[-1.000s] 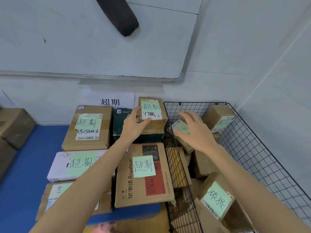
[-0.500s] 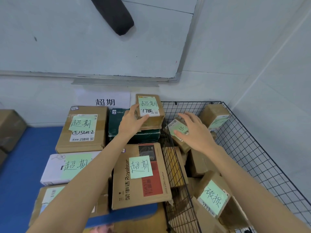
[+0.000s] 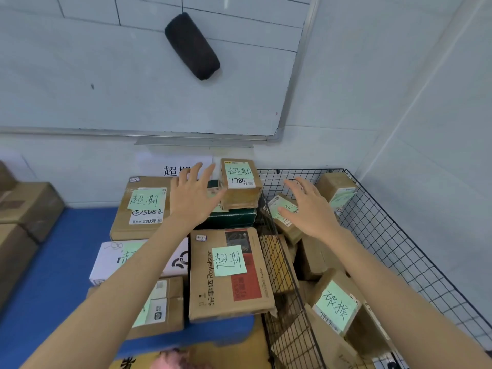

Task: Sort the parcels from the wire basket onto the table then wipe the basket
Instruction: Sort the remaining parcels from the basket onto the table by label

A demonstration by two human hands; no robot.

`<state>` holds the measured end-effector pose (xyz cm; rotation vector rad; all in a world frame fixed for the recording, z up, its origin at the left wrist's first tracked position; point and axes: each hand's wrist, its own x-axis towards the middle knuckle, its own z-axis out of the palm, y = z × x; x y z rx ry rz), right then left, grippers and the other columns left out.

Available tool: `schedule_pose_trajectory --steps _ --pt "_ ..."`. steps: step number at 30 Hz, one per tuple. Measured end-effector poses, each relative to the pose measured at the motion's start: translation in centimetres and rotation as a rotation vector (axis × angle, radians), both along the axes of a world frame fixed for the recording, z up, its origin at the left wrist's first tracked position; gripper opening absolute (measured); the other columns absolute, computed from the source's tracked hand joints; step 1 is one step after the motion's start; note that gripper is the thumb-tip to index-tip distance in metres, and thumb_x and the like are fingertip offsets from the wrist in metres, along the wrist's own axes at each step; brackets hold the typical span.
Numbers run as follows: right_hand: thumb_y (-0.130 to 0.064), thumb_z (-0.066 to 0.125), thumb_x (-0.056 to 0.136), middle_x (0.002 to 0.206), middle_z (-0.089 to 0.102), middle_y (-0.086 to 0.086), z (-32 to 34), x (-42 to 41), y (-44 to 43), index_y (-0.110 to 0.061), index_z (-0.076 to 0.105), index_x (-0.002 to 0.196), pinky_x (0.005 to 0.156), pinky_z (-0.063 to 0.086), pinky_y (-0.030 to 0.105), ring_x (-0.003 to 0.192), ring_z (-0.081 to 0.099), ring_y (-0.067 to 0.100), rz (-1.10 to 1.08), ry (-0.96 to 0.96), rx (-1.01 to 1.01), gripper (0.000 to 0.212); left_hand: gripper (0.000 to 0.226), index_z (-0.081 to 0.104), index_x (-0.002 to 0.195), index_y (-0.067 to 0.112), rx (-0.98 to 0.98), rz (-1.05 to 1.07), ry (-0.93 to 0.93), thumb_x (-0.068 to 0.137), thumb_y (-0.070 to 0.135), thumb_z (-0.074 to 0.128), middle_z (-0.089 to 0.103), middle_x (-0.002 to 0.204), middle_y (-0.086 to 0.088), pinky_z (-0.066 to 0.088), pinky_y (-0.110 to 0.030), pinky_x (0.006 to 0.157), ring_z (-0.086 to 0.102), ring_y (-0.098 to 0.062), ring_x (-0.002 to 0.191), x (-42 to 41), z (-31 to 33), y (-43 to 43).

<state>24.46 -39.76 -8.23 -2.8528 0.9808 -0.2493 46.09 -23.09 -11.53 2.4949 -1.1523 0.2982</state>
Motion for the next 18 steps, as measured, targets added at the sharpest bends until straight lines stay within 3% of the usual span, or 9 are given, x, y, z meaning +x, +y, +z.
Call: schedule_pose_trajectory --steps 12,18 --pt "-0.050 0.056 0.095 0.164 0.013 0.004 1.7 -4.5 0.5 -0.028 0.018 0.157 0.118 0.023 0.049 0.152 0.009 0.023 -0.017 -0.007 -0.018 0.076 0.071 0.031 0.153 0.028 -0.009 -0.036 -0.070 0.093 0.067 0.039 0.029 0.160 -0.004 0.023 -0.050 0.115 0.025 -0.032 0.145 -4.4 2.1 1.9" --pt "-0.056 0.052 0.095 0.165 0.010 0.003 1.3 -8.2 -1.9 -0.029 0.016 0.157 0.118 0.021 0.052 0.152 0.006 0.025 -0.010 0.003 -0.002 0.077 0.079 0.035 0.151 0.027 -0.013 -0.036 -0.109 0.087 0.072 0.029 0.035 0.156 -0.006 0.026 -0.052 0.112 0.029 -0.033 0.142 -8.2 3.1 0.5"
